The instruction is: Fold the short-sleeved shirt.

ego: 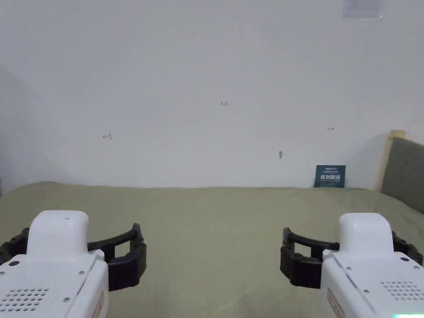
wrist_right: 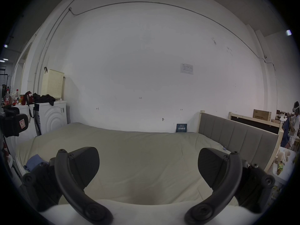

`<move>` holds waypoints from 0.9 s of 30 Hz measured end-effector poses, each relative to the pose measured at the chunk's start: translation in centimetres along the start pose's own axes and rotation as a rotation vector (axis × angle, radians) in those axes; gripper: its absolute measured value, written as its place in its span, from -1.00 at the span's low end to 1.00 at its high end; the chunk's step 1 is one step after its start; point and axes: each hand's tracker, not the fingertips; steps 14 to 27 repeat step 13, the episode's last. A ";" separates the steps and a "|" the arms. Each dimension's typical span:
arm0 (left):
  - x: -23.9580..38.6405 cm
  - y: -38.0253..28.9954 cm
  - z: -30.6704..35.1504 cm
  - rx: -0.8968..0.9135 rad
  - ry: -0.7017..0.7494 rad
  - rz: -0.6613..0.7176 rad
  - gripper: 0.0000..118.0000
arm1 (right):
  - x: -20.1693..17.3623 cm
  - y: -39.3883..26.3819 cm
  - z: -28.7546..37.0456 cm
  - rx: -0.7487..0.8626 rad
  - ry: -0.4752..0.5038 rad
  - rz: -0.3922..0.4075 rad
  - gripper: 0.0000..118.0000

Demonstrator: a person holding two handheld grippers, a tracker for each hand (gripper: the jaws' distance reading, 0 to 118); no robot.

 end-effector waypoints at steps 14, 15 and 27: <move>0.1 -0.4 -0.4 -0.020 -0.004 0.005 0.93 | -0.2 0.1 -0.3 0.001 -0.004 0.008 1.00; 0.1 -0.4 -0.4 -0.020 -0.004 0.005 0.93 | -0.2 0.1 -0.3 0.001 -0.004 0.008 1.00; 0.1 -0.4 -0.4 -0.020 -0.004 0.005 0.93 | -0.2 0.1 -0.3 0.001 -0.004 0.008 1.00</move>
